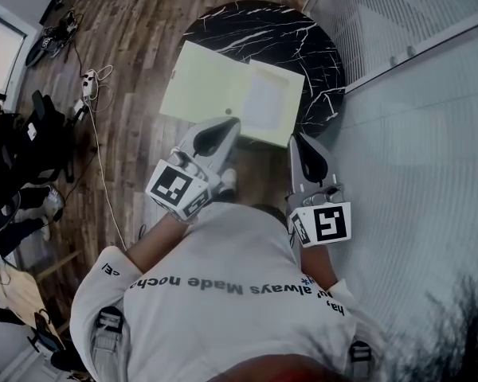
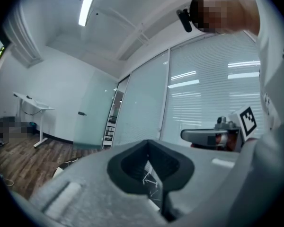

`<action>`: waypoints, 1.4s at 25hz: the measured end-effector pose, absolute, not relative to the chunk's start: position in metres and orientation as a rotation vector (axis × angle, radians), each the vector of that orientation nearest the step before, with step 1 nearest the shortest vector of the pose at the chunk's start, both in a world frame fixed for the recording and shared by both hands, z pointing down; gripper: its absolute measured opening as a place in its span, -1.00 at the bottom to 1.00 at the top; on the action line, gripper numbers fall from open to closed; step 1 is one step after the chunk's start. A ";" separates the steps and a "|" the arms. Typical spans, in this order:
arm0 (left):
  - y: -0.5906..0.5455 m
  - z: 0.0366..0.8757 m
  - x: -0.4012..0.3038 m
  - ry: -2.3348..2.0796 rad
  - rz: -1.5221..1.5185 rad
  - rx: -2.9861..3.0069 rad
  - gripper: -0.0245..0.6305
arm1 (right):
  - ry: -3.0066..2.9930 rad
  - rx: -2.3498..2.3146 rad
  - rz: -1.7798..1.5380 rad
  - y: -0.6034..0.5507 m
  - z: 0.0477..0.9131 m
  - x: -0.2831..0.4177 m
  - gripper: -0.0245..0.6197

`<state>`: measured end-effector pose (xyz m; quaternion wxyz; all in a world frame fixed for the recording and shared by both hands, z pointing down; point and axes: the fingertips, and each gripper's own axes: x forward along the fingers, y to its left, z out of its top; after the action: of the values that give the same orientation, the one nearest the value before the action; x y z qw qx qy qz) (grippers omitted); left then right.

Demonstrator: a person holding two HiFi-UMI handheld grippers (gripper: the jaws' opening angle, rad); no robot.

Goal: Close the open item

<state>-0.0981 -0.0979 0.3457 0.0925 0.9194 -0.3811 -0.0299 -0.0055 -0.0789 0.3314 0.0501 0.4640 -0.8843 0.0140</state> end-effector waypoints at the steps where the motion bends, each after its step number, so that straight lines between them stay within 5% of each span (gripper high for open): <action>1: -0.102 0.346 -0.100 -1.123 -0.089 2.730 -0.92 | -2.688 1.422 0.039 -0.083 0.331 -0.008 -0.92; 12: -0.132 0.335 -0.108 -1.136 -0.119 2.746 -0.89 | -2.668 1.443 0.058 -0.113 0.334 -0.009 -0.92; 16: -0.139 0.352 -0.118 -1.195 -0.111 2.699 -0.47 | -2.670 1.448 0.046 -0.117 0.333 -0.006 -0.92; 35: -0.144 0.614 -0.218 -1.339 0.069 2.228 -0.45 | -2.663 1.448 0.031 -0.132 0.336 -0.013 -0.92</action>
<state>-0.2177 -0.1435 0.6140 0.2672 0.8257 -0.4961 0.0256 -0.0128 -0.1321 0.3358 0.0551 0.4770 -0.8771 0.0103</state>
